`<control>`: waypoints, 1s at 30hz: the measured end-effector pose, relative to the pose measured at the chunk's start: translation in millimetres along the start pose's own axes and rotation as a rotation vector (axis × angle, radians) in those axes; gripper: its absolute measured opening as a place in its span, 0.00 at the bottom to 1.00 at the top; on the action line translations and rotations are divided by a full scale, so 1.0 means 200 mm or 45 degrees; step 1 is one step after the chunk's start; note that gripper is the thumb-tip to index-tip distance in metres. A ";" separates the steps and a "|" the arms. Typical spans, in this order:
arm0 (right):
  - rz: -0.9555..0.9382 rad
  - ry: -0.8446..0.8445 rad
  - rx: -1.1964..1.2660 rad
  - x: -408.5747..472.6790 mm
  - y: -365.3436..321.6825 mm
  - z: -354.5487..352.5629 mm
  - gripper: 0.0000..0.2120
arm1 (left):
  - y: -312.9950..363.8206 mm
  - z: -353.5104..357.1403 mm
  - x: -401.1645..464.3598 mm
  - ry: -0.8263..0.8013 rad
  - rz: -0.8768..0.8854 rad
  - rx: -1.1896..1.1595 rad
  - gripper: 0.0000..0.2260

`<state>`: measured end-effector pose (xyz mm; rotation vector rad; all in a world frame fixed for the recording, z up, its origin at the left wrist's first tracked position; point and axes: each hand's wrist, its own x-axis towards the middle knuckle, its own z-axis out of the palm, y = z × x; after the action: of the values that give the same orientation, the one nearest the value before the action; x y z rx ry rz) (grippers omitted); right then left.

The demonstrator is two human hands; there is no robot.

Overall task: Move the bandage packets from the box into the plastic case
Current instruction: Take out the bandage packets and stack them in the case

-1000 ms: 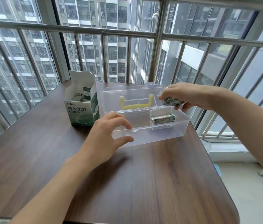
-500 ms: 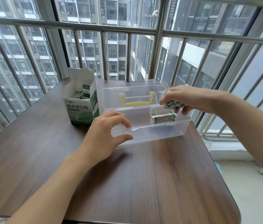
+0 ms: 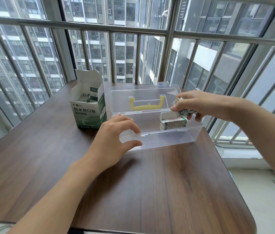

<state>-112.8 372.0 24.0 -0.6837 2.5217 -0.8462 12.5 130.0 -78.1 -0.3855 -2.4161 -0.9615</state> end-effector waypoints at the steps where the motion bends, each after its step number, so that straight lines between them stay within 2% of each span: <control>1: -0.002 -0.007 -0.007 0.00 0.00 0.00 0.27 | 0.00 0.00 0.00 0.000 0.002 -0.002 0.11; 12: -0.046 -0.082 -0.329 0.00 -0.03 -0.03 0.18 | -0.01 0.00 0.00 -0.008 0.006 0.000 0.11; 15: -0.049 -0.066 -0.257 -0.02 -0.03 -0.04 0.22 | -0.01 0.00 0.00 -0.006 0.010 0.008 0.11; 22: -0.010 -0.023 -0.106 -0.03 -0.02 -0.03 0.23 | -0.01 0.00 0.01 0.006 0.021 0.019 0.11; 26: 0.149 -0.119 0.058 -0.02 -0.14 0.08 0.16 | -0.02 0.01 0.01 0.035 0.005 0.021 0.12; 30: 0.329 -0.163 -0.050 0.09 -0.30 0.24 0.22 | -0.01 0.02 0.00 0.068 0.005 0.017 0.16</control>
<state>-83.4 298.6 24.1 -0.3971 2.4478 -0.6429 10.7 132.5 -82.0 -0.3552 -2.3717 -0.9415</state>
